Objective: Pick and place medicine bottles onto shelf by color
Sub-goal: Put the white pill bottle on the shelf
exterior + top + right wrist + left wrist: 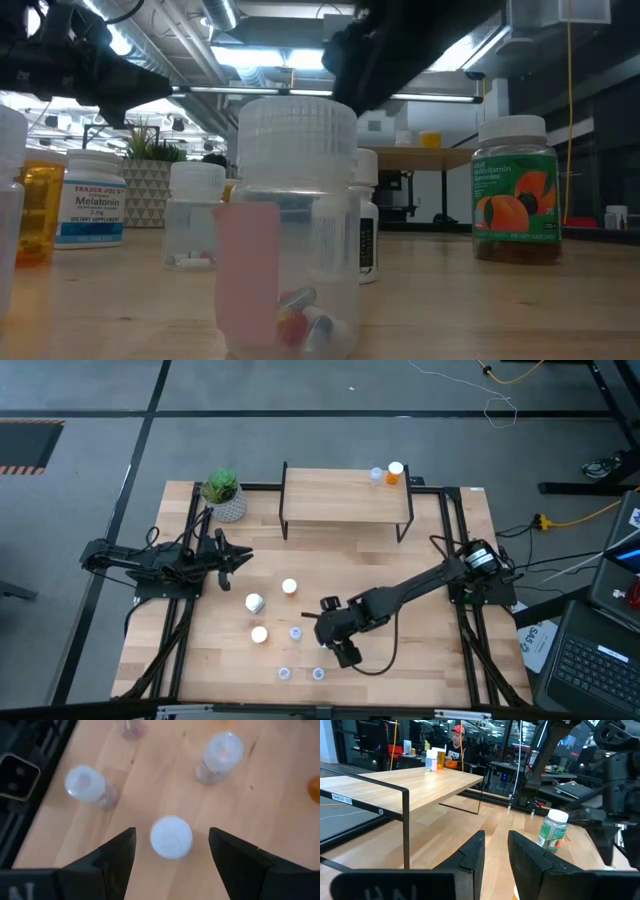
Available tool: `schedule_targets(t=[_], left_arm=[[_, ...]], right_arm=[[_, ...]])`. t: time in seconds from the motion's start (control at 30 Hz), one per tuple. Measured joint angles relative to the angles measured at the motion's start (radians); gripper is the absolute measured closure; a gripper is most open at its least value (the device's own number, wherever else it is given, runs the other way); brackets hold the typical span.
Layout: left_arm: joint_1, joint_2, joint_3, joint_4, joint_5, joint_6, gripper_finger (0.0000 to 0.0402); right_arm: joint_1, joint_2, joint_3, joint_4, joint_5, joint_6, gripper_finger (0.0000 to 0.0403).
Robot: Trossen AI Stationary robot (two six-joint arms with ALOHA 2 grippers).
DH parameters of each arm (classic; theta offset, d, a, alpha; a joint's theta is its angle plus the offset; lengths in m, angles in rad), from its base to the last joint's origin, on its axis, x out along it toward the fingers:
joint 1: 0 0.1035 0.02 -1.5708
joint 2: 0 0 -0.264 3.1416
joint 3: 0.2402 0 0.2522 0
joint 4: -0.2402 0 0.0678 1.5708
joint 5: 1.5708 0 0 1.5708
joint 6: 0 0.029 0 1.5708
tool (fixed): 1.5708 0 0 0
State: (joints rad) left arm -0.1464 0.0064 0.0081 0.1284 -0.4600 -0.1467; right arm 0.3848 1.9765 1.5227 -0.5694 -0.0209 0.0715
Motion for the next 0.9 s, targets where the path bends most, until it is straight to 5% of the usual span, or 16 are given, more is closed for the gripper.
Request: schedule_targets(t=[0.9], left_arm=[[0.0,0.001,0.0,-0.048,0.005,-0.009,0.0321]], right_arm=[[0.021,0.078,-0.007,0.037,0.065,0.003,0.015]])
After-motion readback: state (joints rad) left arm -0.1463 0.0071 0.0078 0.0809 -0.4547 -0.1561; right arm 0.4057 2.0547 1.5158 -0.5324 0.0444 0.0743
